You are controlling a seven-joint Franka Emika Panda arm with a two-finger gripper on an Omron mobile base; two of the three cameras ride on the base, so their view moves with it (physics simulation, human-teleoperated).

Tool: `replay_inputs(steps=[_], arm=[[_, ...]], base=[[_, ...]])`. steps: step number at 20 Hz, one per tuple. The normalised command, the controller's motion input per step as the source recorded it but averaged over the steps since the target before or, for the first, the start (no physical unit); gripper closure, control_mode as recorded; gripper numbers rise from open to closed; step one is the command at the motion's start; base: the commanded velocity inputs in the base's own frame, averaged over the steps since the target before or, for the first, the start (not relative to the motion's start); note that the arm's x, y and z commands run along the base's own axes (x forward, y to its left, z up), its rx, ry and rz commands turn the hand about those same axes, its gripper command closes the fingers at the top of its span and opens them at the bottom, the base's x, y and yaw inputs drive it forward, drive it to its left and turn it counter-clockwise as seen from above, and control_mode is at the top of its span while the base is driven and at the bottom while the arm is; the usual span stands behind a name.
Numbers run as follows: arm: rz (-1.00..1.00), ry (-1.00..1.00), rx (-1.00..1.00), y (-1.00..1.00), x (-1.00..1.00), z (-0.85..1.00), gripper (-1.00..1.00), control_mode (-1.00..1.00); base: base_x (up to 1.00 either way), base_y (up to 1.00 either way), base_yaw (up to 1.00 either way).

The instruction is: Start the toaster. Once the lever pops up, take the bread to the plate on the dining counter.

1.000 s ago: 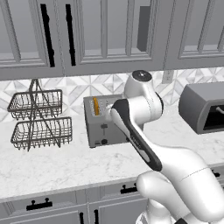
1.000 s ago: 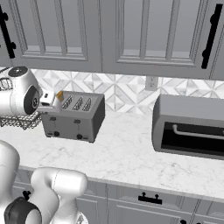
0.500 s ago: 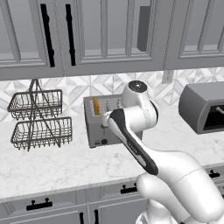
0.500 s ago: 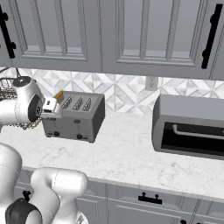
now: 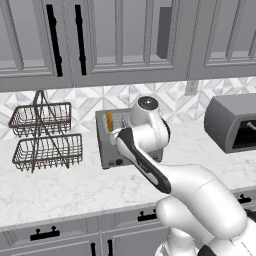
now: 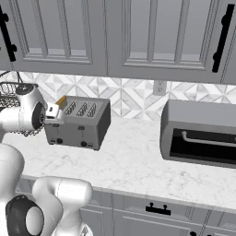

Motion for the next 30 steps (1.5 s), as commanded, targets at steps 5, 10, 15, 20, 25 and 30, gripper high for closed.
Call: replay_inputs(steps=[5,10,15,20,25,30], arm=[[0.04,0.0,0.0,0.17,0.38,0.0,1.0,-1.0],[0.04,0.0,0.0,0.08,0.13,-0.05,1.0,-1.0],[0.02,-0.01,0.0,0.0,0.16,-0.13,1.0,-1.0],[0.0,-0.01,0.0,0.0,0.08,-0.12,1.0,-1.0],[0.0,-0.04,0.0,0.0,0.11,-0.15,1.0,-1.0],[0.0,-0.04,0.0,0.02,0.23,-0.09,1.0,-1.0]], base=[[0.0,0.0,0.0],[0.0,0.0,0.0],[0.0,0.0,0.0],[0.0,0.0,0.0],[0.0,0.0,0.0],[0.0,0.0,0.0]])
